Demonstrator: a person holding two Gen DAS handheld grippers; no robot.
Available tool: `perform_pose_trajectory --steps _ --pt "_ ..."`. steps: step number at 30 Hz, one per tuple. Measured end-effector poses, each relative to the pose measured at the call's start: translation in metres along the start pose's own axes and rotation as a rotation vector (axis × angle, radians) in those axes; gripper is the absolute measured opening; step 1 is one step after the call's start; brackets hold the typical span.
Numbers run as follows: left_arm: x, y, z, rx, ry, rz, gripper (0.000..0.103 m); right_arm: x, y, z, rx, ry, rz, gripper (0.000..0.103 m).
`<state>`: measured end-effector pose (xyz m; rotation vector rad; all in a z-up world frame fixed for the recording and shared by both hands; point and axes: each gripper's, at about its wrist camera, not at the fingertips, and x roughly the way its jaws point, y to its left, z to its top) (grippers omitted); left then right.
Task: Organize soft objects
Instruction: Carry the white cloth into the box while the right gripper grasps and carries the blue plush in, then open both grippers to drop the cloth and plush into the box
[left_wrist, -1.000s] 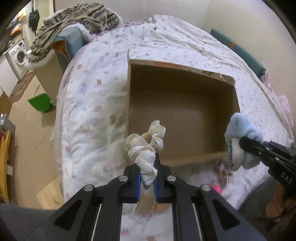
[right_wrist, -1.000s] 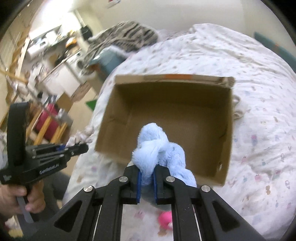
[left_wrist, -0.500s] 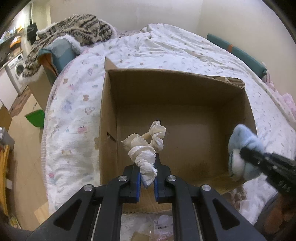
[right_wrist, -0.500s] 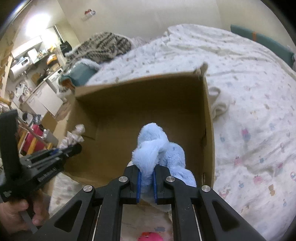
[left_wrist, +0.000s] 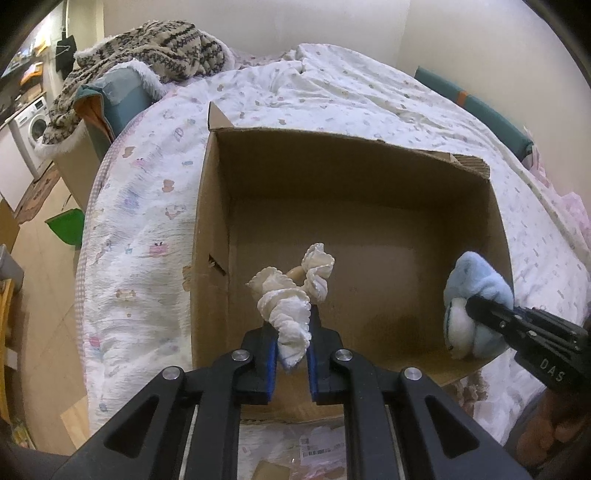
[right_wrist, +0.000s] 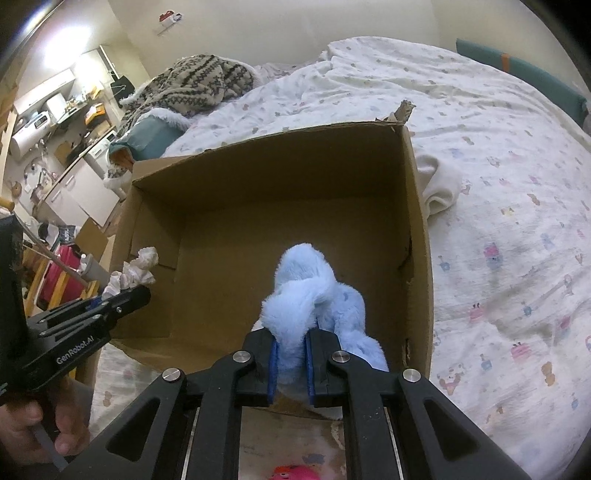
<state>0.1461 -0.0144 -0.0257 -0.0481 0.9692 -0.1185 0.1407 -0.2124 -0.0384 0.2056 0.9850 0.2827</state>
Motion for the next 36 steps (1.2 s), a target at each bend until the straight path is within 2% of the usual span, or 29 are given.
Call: perform_pose_trajectory --steps 10,15,17,18,20,21,22,36 --pt "-0.005 -0.002 0.000 0.006 -0.012 -0.008 0.016 -0.001 -0.001 -0.001 0.006 -0.006 0.000 0.013" --pt "-0.008 -0.004 0.001 0.010 -0.017 -0.013 0.020 -0.004 -0.003 0.001 0.018 -0.015 0.007 0.020" --pt "-0.010 -0.005 0.001 0.012 -0.020 -0.017 0.034 -0.004 -0.004 0.001 0.025 -0.023 0.013 0.034" --pt "-0.011 -0.005 0.001 0.011 -0.024 -0.017 0.040 -0.005 -0.004 0.002 0.029 -0.028 0.013 0.049" --pt "-0.014 -0.005 0.000 0.007 -0.040 -0.012 0.063 -0.009 -0.005 0.002 0.034 -0.054 0.010 0.070" --pt "-0.016 -0.005 0.001 0.004 -0.048 -0.011 0.066 -0.012 -0.005 0.003 0.035 -0.072 0.003 0.072" --pt "-0.017 -0.006 0.001 0.003 -0.053 -0.010 0.069 -0.014 -0.004 0.003 0.031 -0.085 -0.004 0.072" --pt "-0.026 -0.003 0.000 -0.001 -0.071 0.004 0.069 -0.018 -0.002 0.003 0.006 -0.082 -0.048 0.072"
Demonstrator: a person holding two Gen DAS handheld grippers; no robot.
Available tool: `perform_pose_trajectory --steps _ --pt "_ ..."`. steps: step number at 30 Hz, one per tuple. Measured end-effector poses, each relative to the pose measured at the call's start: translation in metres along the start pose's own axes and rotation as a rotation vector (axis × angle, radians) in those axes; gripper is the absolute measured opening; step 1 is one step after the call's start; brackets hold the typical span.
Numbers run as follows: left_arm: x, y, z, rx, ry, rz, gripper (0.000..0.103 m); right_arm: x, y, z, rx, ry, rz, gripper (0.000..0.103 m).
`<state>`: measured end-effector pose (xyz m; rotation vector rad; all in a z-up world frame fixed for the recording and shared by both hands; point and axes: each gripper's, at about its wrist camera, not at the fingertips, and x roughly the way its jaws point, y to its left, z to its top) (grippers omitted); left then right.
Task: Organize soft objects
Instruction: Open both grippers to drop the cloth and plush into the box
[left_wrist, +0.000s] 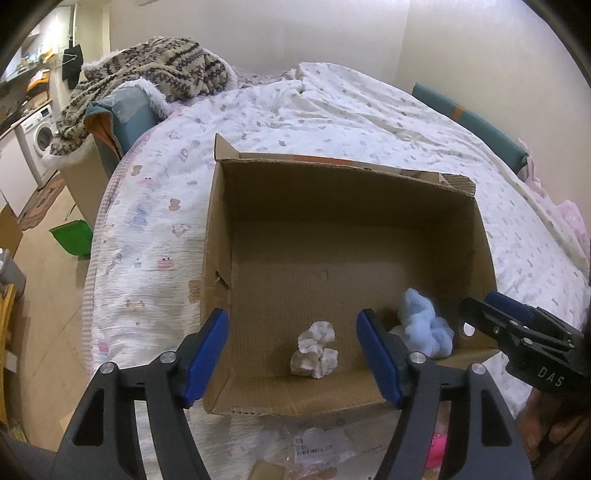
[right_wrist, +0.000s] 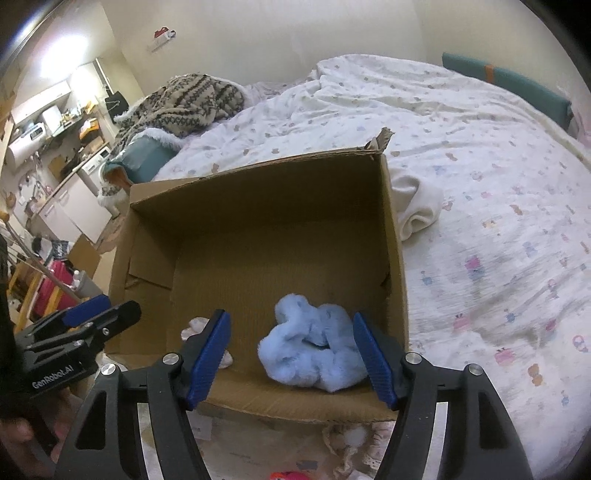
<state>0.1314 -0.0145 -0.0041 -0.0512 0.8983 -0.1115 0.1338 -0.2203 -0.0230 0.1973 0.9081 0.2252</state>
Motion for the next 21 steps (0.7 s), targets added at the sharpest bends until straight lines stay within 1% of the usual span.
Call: perform_pose_trajectory --steps 4,6,9,13,16,18,21 --pt "-0.009 0.000 -0.001 0.005 -0.014 -0.001 0.069 -0.003 0.000 -0.002 0.004 0.022 0.013 0.072" --pt "-0.014 0.001 -0.001 0.008 -0.021 0.006 0.069 -0.007 0.000 -0.004 -0.003 0.021 -0.001 0.072" --pt "-0.022 0.003 -0.004 0.011 -0.022 0.008 0.069 -0.014 -0.001 -0.008 -0.006 0.023 0.003 0.072" --pt "-0.034 0.010 -0.007 0.011 -0.029 0.028 0.069 -0.024 -0.006 -0.012 0.013 0.031 0.011 0.073" --pt "-0.042 0.019 -0.012 -0.013 -0.030 0.038 0.069 -0.030 -0.013 -0.016 0.049 0.040 0.015 0.075" --pt "-0.046 0.026 -0.017 -0.036 -0.021 0.039 0.069 -0.033 -0.017 -0.021 0.076 0.053 0.025 0.079" --pt "-0.050 0.035 -0.024 -0.068 -0.002 0.041 0.069 -0.038 -0.019 -0.028 0.097 0.063 0.035 0.080"
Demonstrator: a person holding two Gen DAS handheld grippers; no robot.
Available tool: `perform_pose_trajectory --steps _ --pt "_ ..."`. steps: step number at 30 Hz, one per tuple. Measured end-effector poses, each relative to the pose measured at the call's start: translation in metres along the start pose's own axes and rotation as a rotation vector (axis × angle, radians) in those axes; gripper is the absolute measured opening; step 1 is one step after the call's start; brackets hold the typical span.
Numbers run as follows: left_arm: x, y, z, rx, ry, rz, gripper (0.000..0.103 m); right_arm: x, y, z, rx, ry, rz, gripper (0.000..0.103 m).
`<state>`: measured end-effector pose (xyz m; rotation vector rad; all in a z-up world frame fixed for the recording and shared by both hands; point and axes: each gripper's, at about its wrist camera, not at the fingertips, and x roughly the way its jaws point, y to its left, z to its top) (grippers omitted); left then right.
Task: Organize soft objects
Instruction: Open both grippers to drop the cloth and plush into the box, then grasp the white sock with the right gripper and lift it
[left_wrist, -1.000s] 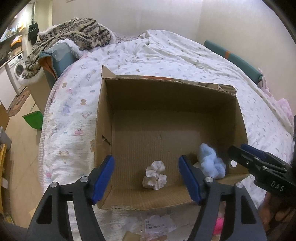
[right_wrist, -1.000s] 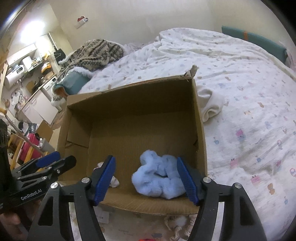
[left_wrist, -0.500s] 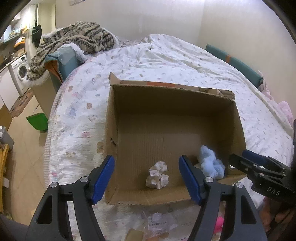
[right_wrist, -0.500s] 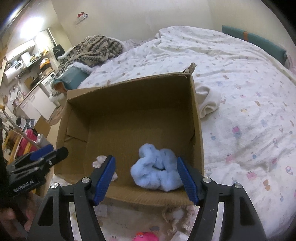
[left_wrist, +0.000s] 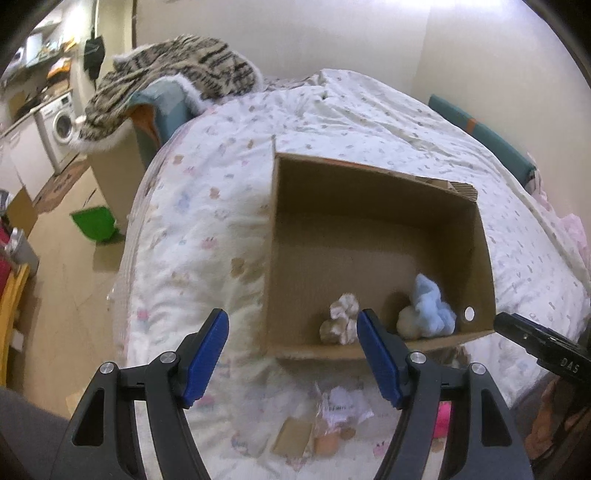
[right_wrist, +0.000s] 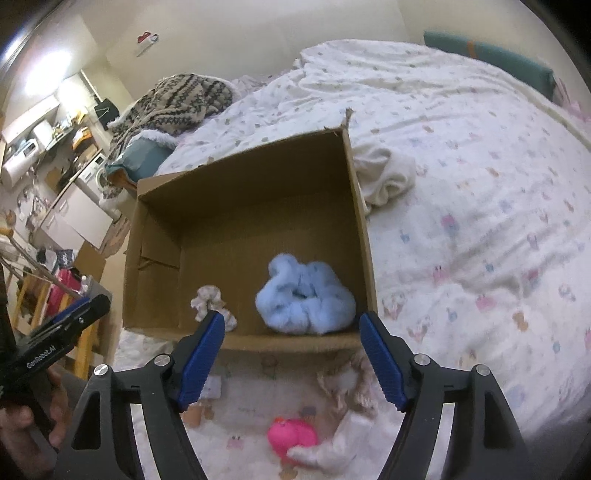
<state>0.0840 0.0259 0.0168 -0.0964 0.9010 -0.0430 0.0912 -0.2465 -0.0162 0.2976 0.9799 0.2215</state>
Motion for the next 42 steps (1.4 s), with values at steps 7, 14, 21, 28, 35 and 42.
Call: perform_pose_trajectory --steps 7,14,21,28,35,42 --pt "0.000 0.026 -0.014 -0.082 0.064 0.017 0.069 -0.009 -0.006 -0.011 0.045 0.008 0.009 0.086" --pt "0.032 0.045 -0.031 -0.152 0.261 0.000 0.068 -0.006 -0.020 -0.019 0.115 0.046 0.025 0.086" --pt "0.066 0.021 -0.060 -0.050 0.457 -0.035 0.040 -0.001 -0.027 -0.020 0.147 0.070 0.029 0.086" --pt "0.088 -0.001 -0.079 0.029 0.533 -0.039 0.026 0.007 -0.032 -0.019 0.183 0.088 0.037 0.086" --pt "0.100 -0.014 -0.091 0.106 0.566 -0.012 0.020 0.014 -0.034 -0.017 0.196 0.101 0.039 0.086" --pt "0.083 -0.022 -0.088 0.100 0.506 -0.043 0.008 0.016 -0.041 -0.016 0.233 0.115 0.053 0.086"
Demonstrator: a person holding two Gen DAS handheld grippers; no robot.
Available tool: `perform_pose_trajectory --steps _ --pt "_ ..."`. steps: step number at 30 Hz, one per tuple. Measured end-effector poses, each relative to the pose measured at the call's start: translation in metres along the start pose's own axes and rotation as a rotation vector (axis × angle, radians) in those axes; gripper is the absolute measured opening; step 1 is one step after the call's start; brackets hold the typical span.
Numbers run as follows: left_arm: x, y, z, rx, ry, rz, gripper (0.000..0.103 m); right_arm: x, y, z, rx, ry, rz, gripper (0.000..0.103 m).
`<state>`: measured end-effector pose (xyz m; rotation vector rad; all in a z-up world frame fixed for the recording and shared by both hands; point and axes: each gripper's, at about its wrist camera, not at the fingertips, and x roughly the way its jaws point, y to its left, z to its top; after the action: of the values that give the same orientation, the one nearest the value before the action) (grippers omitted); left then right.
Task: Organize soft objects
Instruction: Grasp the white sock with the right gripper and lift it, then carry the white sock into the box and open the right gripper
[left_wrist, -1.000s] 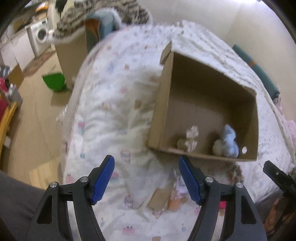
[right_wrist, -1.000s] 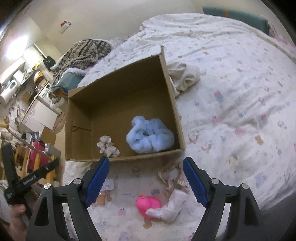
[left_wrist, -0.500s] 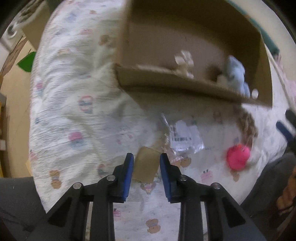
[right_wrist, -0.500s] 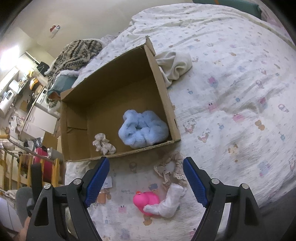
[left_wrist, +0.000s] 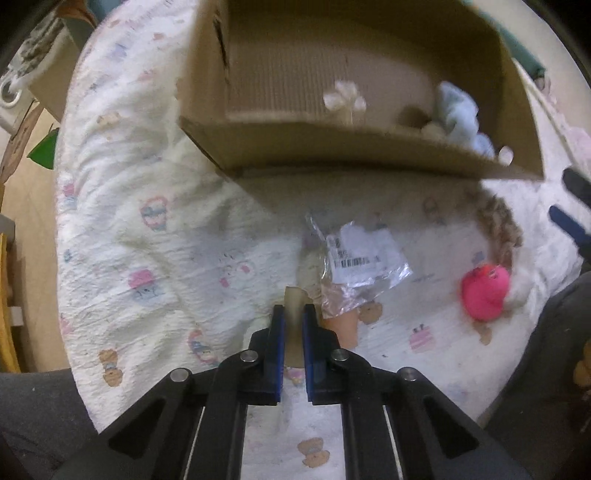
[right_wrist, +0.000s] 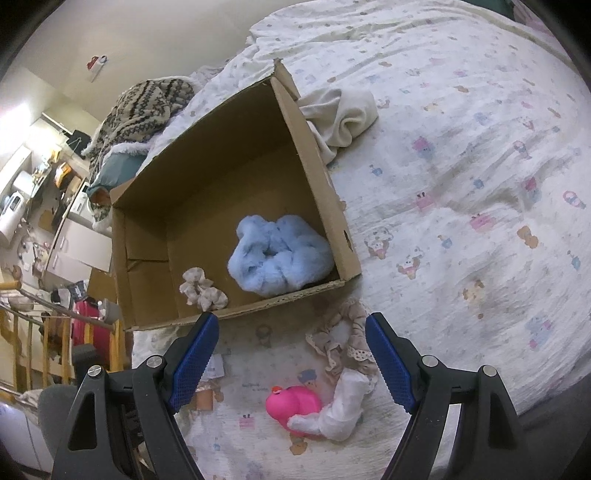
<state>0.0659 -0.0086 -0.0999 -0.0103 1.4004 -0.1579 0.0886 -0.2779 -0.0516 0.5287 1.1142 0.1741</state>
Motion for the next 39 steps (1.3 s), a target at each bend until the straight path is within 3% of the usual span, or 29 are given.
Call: perform_pose_trajectory --steps 7,10,17,22,24,27,30,35,39 --pt "-0.042 0.017 -0.001 -0.099 -0.145 0.036 0.008 -0.001 -0.005 -0.006 0.019 0.031 -0.005 0.086" --pt "-0.053 0.026 0.000 -0.141 -0.186 0.053 0.008 0.008 -0.006 -0.012 0.022 0.088 -0.044 0.086" --pt "-0.069 0.029 0.004 -0.120 -0.249 0.021 0.008 0.034 -0.011 -0.039 0.064 0.249 -0.160 0.085" --pt "-0.069 0.018 0.003 -0.059 -0.246 0.013 0.008 0.042 -0.011 -0.045 0.063 0.284 -0.198 0.065" --pt "-0.069 0.015 0.002 -0.044 -0.249 0.014 0.008 0.042 -0.007 -0.046 0.042 0.285 -0.215 0.042" --pt "-0.068 0.013 0.002 -0.043 -0.248 0.009 0.008 0.048 -0.004 -0.050 0.008 0.308 -0.250 0.026" --pt "-0.069 0.015 0.003 -0.053 -0.245 -0.001 0.008 0.040 0.003 -0.051 -0.022 0.290 -0.256 0.025" --pt "-0.072 0.018 0.004 -0.075 -0.255 -0.008 0.008 0.019 0.013 -0.052 -0.023 0.275 -0.177 0.024" --pt "-0.081 0.018 0.004 -0.086 -0.292 -0.001 0.008 -0.010 0.034 -0.044 -0.094 0.183 -0.111 0.024"
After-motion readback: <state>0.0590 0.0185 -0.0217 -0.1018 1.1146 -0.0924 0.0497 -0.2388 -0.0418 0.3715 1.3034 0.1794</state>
